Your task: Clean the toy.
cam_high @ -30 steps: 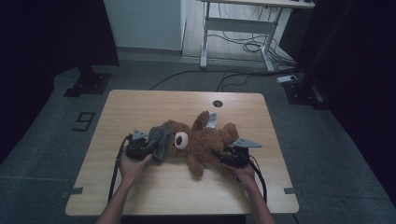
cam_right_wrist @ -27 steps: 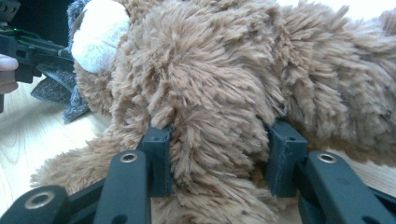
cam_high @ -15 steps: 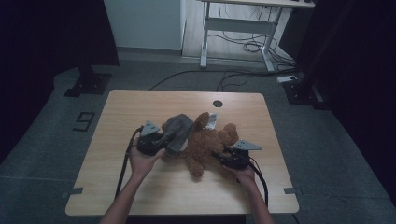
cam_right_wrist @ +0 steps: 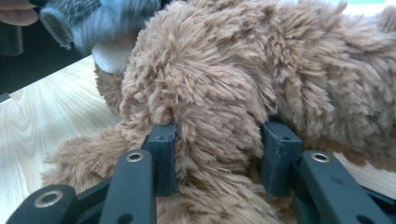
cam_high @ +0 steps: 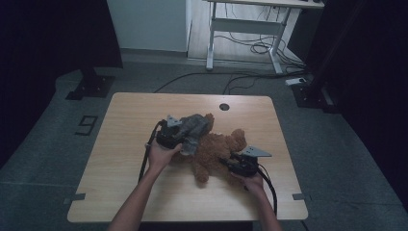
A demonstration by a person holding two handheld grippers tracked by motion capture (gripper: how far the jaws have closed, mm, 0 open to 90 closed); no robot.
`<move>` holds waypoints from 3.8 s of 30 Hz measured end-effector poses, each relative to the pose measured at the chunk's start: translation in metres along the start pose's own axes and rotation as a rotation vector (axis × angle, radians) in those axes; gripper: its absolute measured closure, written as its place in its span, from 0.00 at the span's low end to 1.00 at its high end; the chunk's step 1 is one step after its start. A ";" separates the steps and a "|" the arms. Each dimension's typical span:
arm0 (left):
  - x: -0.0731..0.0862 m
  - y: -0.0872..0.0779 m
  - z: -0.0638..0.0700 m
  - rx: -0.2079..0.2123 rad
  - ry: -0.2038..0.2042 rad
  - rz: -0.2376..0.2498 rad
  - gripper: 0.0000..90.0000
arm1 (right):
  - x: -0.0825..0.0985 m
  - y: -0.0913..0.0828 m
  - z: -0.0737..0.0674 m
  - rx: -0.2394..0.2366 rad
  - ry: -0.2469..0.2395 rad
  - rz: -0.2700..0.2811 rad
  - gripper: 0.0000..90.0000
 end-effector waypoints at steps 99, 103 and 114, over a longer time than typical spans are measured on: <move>0.005 0.005 0.096 0.200 0.058 -0.008 0.86 | 0.002 -0.001 0.006 -0.035 0.055 0.004 0.64; 0.007 0.008 0.088 0.158 0.043 -0.023 0.86 | 0.003 -0.001 0.008 -0.026 0.071 0.008 0.65; 0.029 -0.025 0.032 0.068 0.002 0.027 0.87 | 0.003 0.000 0.005 -0.034 0.029 0.004 0.64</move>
Point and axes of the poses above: each handheld gripper's, and its own axes: y roughly forward along the jaws, x roughly out of its underside, z roughly to its right, the point moved 1 cm from there along y, roughly forward along the jaws, and after that the axes turned 8 degrees about -x, right-handed, at the moved point
